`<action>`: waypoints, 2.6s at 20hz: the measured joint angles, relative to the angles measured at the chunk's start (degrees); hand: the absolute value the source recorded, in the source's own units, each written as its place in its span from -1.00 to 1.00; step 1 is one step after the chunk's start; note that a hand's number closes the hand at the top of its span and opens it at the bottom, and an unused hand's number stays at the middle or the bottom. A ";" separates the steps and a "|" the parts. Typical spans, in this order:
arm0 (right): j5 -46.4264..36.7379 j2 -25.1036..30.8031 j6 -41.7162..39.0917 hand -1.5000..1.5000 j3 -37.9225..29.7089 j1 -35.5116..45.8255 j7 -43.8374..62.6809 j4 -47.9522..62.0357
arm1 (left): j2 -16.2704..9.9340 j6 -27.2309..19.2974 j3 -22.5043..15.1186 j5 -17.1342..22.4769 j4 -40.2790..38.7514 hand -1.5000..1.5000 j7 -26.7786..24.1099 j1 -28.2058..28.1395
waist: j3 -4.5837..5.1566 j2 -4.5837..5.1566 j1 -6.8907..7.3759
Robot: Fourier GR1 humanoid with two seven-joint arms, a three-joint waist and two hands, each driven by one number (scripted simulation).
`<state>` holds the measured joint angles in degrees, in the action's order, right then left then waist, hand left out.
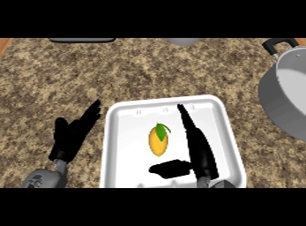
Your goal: Pick the lemon from the tray and place it in the pot
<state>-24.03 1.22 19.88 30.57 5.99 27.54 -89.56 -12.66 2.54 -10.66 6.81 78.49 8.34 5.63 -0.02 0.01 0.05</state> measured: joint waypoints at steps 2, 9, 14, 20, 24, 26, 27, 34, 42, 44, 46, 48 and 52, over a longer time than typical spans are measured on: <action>2.85 -0.45 1.24 -1.00 0.14 -0.68 -3.90 1.37 | -0.32 0.68 0.13 -0.03 1.20 0.00 0.15 -1.09 | 0.00 0.00 0.12; 14.23 -1.07 4.07 -1.00 -1.04 -0.08 -14.82 8.63 | 0.35 2.19 2.00 -1.04 -1.11 0.00 -0.58 -0.18 | 0.00 0.03 0.11; 22.67 -1.13 5.19 -1.00 -0.93 2.69 -23.05 16.61 | 1.42 2.82 2.46 -2.21 -1.21 0.00 -1.15 -0.54 | 0.08 -0.19 0.23; 24.70 -0.33 7.78 1.00 2.17 7.79 -30.95 25.70 | 2.47 3.02 2.88 -3.05 -0.23 0.00 0.43 0.05 | 0.40 -0.70 0.30; 28.28 -0.34 7.27 1.00 1.83 8.69 -38.55 29.56 | 2.02 3.96 3.78 -2.91 0.05 0.00 0.33 -0.13 | 0.53 -1.14 0.35; 30.91 -0.16 8.38 1.00 2.84 9.04 -41.24 30.61 | 2.75 3.50 3.26 -3.41 0.68 0.00 0.96 -0.06 | 0.55 -1.16 0.43; 32.35 -0.18 8.25 1.00 2.71 8.89 -43.39 31.07 | 3.03 3.33 2.90 -3.80 0.87 0.00 1.02 -0.22 | 0.54 -1.17 0.49; 40.44 3.23 8.74 1.00 -0.24 5.56 -53.39 29.64 | 2.91 3.35 4.08 -3.91 1.33 0.00 0.38 -1.73 | 0.34 -1.50 -0.44; 50.03 23.60 1.87 1.00 -18.39 -7.05 -61.12 26.35 | 2.14 1.70 6.68 -3.24 1.60 0.00 0.00 -4.31 | 0.24 -1.74 -5.74; 53.53 26.65 -2.21 1.00 -21.86 -11.12 -63.11 25.54 | 2.08 1.74 6.69 -3.21 2.07 0.00 0.08 -4.36 | -0.15 -1.47 -5.22; 55.55 31.13 -4.74 1.00 -26.14 -14.65 -65.22 26.60 | 1.76 2.23 6.70 -3.07 2.38 0.00 -0.11 -4.83 | 0.01 -1.23 -4.61; 56.60 35.04 -6.49 1.00 -30.07 -17.65 -67.16 29.05 | 2.14 2.74 5.98 -3.24 2.16 0.00 -0.25 -4.47 | 0.02 -0.81 -3.75; 57.64 41.61 -8.77 1.00 -36.22 -23.22 -69.58 31.37 | 2.19 3.57 5.65 -3.29 1.98 0.00 0.15 -3.32 | 0.05 -0.38 -2.32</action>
<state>33.61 42.83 11.11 -5.65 -17.23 -42.04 -58.20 -10.47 6.11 -5.01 3.53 80.47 8.49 2.31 0.03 -0.37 -2.26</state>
